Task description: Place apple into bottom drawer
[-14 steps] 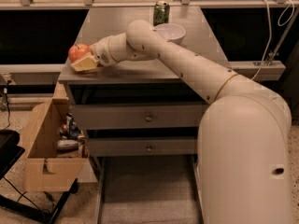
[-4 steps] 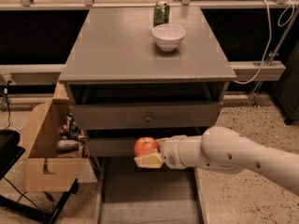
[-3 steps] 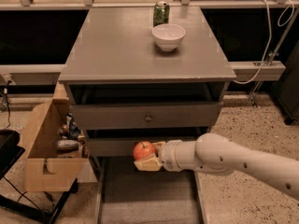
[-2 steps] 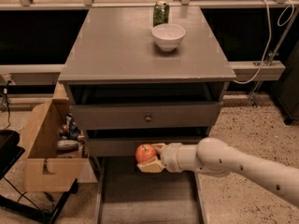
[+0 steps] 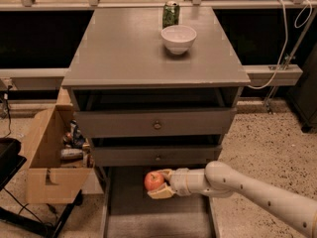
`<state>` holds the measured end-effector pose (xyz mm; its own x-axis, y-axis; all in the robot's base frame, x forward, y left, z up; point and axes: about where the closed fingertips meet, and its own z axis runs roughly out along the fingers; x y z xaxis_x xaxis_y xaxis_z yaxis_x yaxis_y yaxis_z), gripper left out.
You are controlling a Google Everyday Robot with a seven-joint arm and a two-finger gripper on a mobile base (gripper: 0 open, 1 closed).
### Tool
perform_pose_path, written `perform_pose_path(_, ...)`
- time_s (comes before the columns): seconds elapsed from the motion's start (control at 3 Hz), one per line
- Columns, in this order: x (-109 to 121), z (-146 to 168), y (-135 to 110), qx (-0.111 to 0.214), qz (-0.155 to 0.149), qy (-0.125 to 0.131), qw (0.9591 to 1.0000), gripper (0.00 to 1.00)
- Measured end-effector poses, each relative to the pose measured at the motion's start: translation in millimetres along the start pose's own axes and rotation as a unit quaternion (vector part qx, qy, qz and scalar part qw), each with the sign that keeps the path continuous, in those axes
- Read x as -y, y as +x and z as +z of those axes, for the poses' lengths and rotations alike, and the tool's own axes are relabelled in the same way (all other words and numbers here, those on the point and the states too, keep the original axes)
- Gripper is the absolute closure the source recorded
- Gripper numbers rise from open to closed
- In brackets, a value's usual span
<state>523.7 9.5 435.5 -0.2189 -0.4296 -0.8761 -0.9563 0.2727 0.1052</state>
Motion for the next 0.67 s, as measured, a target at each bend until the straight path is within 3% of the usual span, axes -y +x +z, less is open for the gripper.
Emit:
perform_pose_path(0.33,-1.8,28.3,39.2,-0.008,0.009,-0.029,0.9995,1.0)
perform_pose_path(0.67,-1.8,28.3,39.3,-0.008,0.009,-0.029,0.9995,1.0)
